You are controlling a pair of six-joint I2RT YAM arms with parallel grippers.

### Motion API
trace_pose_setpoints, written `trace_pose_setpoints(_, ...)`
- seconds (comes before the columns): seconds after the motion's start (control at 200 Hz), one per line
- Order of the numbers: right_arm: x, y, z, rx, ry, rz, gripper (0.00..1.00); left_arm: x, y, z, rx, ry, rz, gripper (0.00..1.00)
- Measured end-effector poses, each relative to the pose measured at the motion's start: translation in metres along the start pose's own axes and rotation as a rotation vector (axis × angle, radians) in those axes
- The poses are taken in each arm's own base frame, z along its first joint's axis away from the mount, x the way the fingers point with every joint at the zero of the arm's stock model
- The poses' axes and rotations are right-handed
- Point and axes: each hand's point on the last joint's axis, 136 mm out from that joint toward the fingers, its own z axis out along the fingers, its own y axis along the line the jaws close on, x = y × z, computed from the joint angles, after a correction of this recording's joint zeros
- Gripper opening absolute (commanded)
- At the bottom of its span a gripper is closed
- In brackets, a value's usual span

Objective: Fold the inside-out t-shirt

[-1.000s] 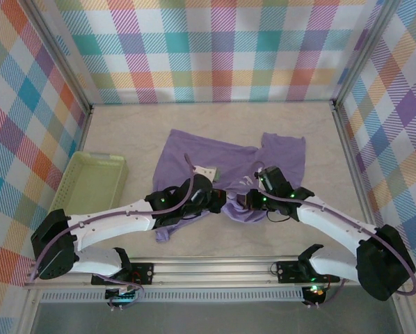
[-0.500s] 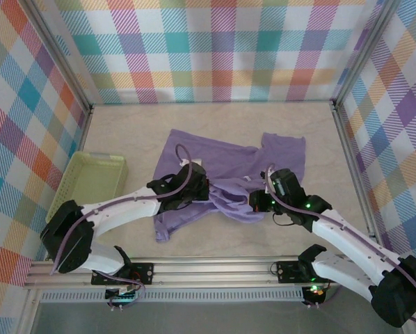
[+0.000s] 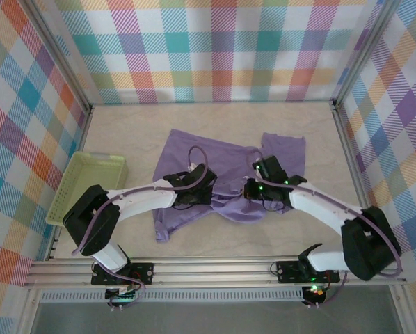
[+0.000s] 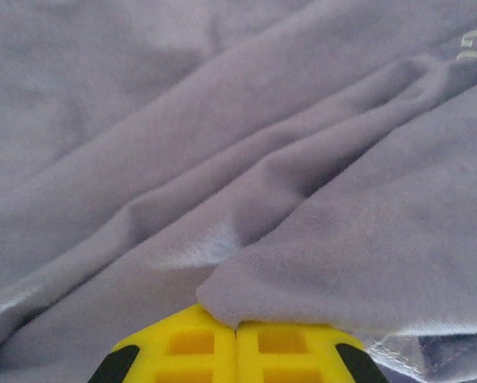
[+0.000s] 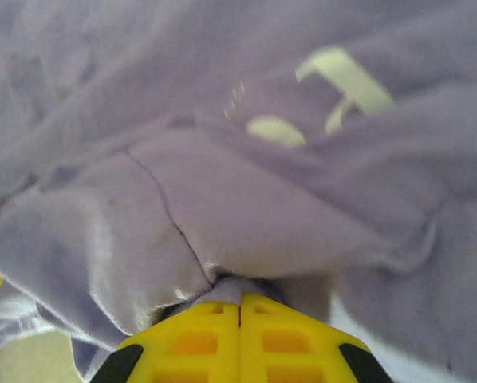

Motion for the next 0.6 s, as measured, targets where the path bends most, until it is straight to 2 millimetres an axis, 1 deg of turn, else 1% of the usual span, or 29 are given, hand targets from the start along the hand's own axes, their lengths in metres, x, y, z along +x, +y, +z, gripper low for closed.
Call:
trace_pose_setpoints(0.02, -0.005, 0.001, 0.0, 0.004, -0.008, -0.002, 0.0, -0.003, 0.0, -0.001, -0.004, -0.004, 0.001, 0.15)
trace_pose_setpoints(0.085, -0.024, 0.001, 0.003, 0.029, -0.039, -0.004, 0.05, -0.012, -0.002, -0.005, -0.02, -0.02, 0.005, 0.21)
trace_pose_setpoints(0.125, -0.033, 0.0, 0.005, 0.046, -0.051, -0.006, 0.08, -0.016, -0.003, -0.006, -0.027, -0.03, 0.012, 0.27)
trace_pose_setpoints(0.19, -0.043, -0.001, 0.008, 0.067, -0.062, -0.009, 0.19, -0.018, -0.001, -0.007, -0.043, -0.036, 0.021, 0.37)
trace_pose_setpoints(0.245, -0.048, -0.002, 0.01, 0.082, -0.065, -0.023, 0.3, -0.017, 0.004, -0.007, -0.065, -0.034, 0.027, 0.41)
trace_pose_setpoints(0.27, -0.049, -0.003, 0.01, 0.087, -0.066, -0.019, 0.34, -0.015, 0.006, -0.007, -0.077, -0.031, 0.036, 0.43)
trace_pose_setpoints(0.32, -0.049, -0.004, 0.009, 0.102, -0.064, -0.034, 0.39, -0.013, 0.008, -0.009, -0.093, -0.03, 0.048, 0.48)
trace_pose_setpoints(0.37, -0.046, -0.005, 0.006, 0.12, -0.063, -0.045, 0.4, -0.013, 0.008, -0.013, -0.102, -0.038, 0.067, 0.52)
trace_pose_setpoints(0.41, -0.042, -0.003, 0.004, 0.13, -0.059, -0.062, 0.4, -0.013, 0.005, -0.017, -0.098, -0.045, 0.078, 0.53)
trace_pose_setpoints(0.45, -0.038, 0.001, 0.0, 0.129, -0.057, -0.082, 0.4, -0.013, 0.0, -0.022, -0.082, -0.054, 0.088, 0.53)
trace_pose_setpoints(0.515, -0.031, 0.016, -0.009, 0.1, -0.063, -0.116, 0.39, -0.012, -0.007, -0.026, -0.057, -0.057, 0.095, 0.53)
trace_pose_setpoints(0.6, -0.026, 0.032, -0.018, 0.061, -0.075, -0.151, 0.38, -0.012, -0.016, -0.024, -0.018, -0.048, 0.081, 0.54)
